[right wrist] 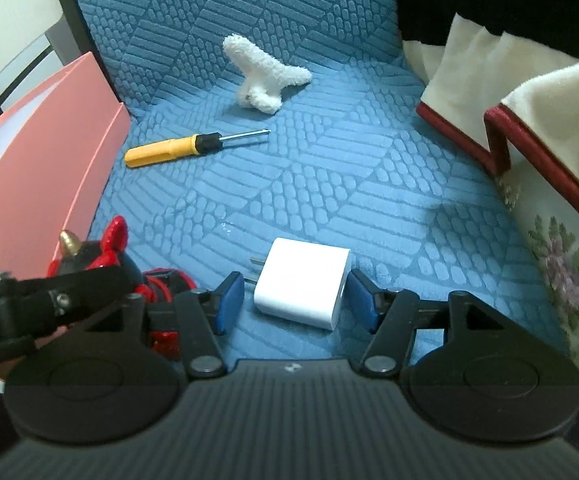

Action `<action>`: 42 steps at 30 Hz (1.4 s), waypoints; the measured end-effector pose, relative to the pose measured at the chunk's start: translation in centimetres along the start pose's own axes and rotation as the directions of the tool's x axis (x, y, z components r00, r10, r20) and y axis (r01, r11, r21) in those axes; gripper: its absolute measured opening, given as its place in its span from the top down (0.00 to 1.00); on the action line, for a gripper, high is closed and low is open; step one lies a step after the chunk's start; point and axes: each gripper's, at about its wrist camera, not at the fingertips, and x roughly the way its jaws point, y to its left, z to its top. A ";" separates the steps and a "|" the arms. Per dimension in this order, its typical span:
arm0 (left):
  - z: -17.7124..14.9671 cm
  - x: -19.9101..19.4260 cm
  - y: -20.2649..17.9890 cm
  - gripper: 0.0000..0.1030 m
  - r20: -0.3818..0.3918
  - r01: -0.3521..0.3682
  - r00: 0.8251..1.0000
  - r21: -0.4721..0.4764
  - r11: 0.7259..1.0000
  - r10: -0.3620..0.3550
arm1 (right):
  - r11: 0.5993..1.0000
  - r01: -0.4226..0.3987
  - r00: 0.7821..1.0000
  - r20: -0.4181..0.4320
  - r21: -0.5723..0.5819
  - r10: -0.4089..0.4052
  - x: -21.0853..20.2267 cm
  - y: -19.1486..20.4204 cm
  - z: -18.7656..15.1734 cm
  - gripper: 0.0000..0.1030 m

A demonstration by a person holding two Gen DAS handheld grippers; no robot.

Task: Organize rigid objects
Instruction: 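Lift the red lion with the left gripper while the right gripper lifts the small charger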

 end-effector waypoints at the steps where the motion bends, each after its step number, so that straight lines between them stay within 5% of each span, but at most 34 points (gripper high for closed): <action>1: 0.0 0.1 0.1 0.33 -0.007 0.001 1.000 -0.007 1.000 -0.001 | 1.000 0.011 1.000 -0.001 -0.003 -0.011 0.0 0.0 0.0 0.48; 10: 0.0 0.6 -0.1 0.33 -0.013 -0.011 1.000 0.010 1.000 0.011 | 0.998 0.049 0.999 -0.001 0.035 -0.049 -0.8 -0.9 0.1 0.49; 18: 0.1 1.5 0.1 0.37 -0.033 0.000 0.999 -0.007 1.000 -0.001 | 0.993 0.102 0.994 0.051 -0.063 -0.099 -0.3 -0.5 -0.9 0.50; 35: -0.1 0.3 -0.9 0.38 0.016 -0.073 0.997 -0.003 0.997 0.073 | 0.997 -0.015 0.999 -0.040 0.078 0.018 -0.5 -2.8 1.1 0.49; 42: 0.6 -1.8 -0.9 0.38 0.040 -0.096 0.994 -0.014 0.995 0.097 | 0.996 -0.064 0.998 -0.007 0.070 0.064 -2.1 -2.9 1.4 0.53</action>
